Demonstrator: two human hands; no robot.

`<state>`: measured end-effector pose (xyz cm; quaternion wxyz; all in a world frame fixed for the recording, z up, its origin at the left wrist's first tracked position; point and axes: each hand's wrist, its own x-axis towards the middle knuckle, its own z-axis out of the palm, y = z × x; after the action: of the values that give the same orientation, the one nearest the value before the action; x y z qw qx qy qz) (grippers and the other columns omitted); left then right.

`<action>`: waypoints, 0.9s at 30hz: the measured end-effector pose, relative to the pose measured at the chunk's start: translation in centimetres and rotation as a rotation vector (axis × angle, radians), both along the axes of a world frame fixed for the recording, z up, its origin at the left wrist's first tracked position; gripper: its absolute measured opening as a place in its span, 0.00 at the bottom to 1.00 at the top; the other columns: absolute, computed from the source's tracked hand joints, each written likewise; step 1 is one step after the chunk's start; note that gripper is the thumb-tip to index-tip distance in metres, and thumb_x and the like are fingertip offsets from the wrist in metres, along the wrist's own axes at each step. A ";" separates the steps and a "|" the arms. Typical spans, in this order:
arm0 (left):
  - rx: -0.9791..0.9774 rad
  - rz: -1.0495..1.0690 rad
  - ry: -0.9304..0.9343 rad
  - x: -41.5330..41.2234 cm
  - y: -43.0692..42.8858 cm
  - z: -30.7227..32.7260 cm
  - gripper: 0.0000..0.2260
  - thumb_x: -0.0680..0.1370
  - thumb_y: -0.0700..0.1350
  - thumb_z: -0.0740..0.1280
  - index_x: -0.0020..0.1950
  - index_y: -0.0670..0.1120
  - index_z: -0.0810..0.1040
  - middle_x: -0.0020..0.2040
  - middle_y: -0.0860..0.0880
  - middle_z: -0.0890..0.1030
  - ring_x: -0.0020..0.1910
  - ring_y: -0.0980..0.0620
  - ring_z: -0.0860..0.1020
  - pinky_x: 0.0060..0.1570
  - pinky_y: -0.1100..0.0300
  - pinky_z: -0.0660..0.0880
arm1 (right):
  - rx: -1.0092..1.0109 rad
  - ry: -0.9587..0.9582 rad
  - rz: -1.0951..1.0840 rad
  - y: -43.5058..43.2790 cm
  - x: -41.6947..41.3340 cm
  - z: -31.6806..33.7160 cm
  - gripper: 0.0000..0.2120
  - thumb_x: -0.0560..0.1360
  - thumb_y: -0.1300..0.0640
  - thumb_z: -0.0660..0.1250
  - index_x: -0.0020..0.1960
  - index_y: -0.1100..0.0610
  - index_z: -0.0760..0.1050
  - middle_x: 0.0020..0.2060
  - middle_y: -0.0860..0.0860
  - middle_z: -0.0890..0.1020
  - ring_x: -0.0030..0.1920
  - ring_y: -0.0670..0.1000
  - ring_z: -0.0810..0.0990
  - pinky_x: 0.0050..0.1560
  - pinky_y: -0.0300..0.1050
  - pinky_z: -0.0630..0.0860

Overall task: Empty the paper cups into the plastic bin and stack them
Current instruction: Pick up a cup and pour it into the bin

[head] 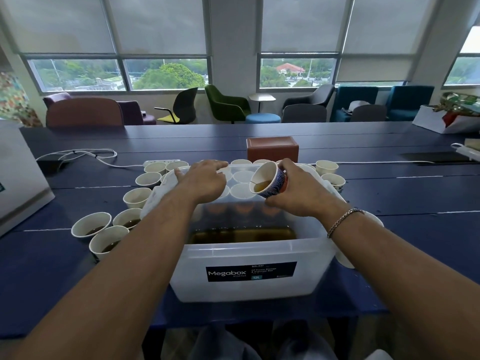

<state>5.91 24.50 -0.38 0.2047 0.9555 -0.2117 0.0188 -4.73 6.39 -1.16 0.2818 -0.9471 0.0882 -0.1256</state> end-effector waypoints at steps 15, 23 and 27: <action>0.016 -0.008 -0.012 0.2 0.0 -0.3 0.18 0.84 0.51 0.55 0.75 0.58 0.65 0.79 0.52 0.61 0.78 0.46 0.57 0.72 0.32 0.41 | -0.140 0.002 0.004 0.4 -0.4 0.2 0.34 0.63 0.48 0.78 0.63 0.49 0.65 0.53 0.48 0.78 0.51 0.50 0.76 0.50 0.42 0.75; 0.014 -0.005 -0.017 0.1 0.0 -0.3 0.18 0.84 0.51 0.56 0.75 0.58 0.65 0.79 0.52 0.60 0.78 0.46 0.57 0.72 0.32 0.41 | -0.191 -0.012 -0.031 0.6 -0.3 0.2 0.37 0.62 0.47 0.79 0.66 0.49 0.64 0.57 0.50 0.78 0.55 0.52 0.76 0.57 0.51 0.78; 0.019 -0.007 -0.017 0.1 -0.1 -0.4 0.18 0.84 0.51 0.56 0.75 0.58 0.65 0.79 0.52 0.60 0.78 0.46 0.57 0.72 0.32 0.41 | -0.242 -0.046 -0.060 0.6 -0.4 0.4 0.38 0.64 0.46 0.78 0.67 0.49 0.62 0.60 0.51 0.77 0.58 0.53 0.76 0.58 0.51 0.78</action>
<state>6.04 24.43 -0.76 0.1940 0.9564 -0.2169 0.0243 -5.14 7.00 -0.81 0.1635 -0.9680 0.0941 -0.1654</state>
